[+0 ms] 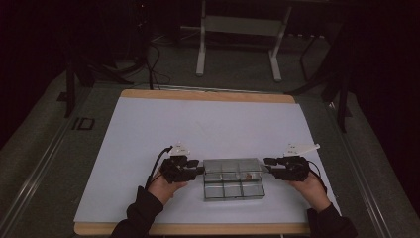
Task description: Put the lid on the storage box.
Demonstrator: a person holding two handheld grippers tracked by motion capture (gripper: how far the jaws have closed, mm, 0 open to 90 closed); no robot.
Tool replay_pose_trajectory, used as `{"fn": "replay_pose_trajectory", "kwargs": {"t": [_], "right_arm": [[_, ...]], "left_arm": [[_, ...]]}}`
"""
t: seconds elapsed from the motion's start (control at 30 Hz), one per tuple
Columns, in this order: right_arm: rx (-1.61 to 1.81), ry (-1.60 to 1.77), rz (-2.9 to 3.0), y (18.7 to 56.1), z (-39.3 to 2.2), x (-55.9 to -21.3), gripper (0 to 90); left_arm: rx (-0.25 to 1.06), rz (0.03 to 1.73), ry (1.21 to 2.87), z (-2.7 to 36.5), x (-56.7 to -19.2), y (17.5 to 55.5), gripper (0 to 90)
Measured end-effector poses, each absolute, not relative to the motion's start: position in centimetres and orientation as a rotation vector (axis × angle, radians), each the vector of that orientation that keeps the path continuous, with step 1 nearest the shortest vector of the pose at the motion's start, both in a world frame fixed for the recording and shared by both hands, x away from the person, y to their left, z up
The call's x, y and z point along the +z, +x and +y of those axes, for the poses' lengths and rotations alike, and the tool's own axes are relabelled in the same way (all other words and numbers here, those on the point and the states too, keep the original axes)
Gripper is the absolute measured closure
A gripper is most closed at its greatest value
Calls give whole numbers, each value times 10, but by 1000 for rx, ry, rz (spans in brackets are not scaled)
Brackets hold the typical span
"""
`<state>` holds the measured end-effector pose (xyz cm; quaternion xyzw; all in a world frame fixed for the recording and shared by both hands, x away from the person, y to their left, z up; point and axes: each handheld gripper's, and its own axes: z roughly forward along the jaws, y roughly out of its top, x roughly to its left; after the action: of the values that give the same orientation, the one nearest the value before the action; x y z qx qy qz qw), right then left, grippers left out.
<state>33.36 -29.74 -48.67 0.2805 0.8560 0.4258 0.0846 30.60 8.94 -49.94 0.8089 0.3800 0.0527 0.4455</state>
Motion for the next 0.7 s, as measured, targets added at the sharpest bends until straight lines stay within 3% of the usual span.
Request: {"fn": "replay_pose_trajectory", "kwargs": {"t": [0.7], "right_arm": [[1188,880,2589,334,-301,-505,583]], "left_arm": [[118,962,2045,92,-522,308,601]]}}
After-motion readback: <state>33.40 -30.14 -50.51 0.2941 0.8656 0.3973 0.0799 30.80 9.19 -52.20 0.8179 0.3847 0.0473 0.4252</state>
